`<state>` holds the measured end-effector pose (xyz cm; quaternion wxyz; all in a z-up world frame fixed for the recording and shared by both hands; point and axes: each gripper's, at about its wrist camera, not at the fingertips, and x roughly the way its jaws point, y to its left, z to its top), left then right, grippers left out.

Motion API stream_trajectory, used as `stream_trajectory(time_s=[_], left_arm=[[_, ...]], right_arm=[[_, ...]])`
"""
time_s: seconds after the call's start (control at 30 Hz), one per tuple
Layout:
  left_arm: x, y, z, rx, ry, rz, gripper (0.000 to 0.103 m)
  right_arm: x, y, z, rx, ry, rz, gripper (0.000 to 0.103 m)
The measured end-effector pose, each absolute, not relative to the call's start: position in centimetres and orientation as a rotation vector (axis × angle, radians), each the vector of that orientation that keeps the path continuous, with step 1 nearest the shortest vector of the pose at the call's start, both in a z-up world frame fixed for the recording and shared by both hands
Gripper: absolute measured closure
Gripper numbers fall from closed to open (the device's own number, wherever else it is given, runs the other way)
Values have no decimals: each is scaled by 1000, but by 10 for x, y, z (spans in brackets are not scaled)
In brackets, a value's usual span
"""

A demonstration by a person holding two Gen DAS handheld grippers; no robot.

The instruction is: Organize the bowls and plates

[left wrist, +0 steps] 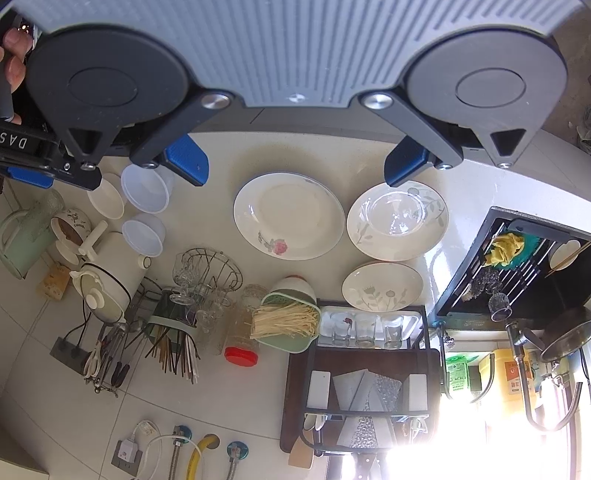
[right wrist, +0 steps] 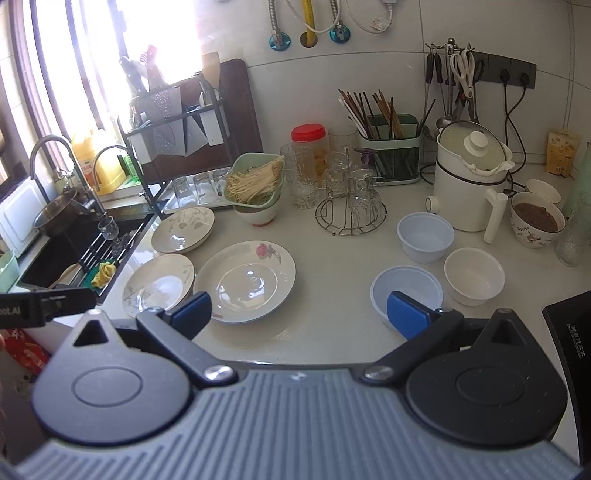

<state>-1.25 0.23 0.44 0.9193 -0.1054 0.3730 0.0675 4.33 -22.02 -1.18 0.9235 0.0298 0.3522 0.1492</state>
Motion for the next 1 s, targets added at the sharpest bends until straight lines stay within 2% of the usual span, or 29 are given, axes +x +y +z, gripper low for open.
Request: stream_trajectory(time_s=[1.0], left_arm=[[23,-1,-14,-183,792,205,0]], right_arm=[[80,-214,-27,34,684,382,0]])
